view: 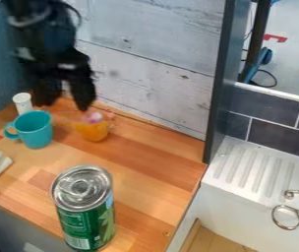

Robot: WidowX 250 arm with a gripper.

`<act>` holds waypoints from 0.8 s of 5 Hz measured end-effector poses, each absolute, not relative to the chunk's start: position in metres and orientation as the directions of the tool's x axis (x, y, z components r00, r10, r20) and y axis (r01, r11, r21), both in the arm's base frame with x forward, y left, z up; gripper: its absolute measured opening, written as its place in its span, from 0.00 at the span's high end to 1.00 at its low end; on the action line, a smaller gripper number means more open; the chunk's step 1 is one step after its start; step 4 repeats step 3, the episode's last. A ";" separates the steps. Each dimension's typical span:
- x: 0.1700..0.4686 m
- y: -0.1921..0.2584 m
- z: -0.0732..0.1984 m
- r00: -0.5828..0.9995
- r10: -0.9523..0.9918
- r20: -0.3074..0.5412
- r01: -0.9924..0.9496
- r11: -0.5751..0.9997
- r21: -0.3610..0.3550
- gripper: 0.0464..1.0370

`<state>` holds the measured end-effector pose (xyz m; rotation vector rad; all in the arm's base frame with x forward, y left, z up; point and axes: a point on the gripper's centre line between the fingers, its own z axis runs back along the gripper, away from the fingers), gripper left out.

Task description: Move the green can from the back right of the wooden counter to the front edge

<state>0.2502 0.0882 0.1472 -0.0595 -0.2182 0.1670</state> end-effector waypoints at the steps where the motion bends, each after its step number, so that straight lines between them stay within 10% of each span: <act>1: 0.218 0.108 0.153 0.984 0.123 0.130 -0.128 0.991 0.032 0.04; 4: 0.200 0.127 0.152 0.998 0.036 0.041 -0.038 0.998 0.049 0.04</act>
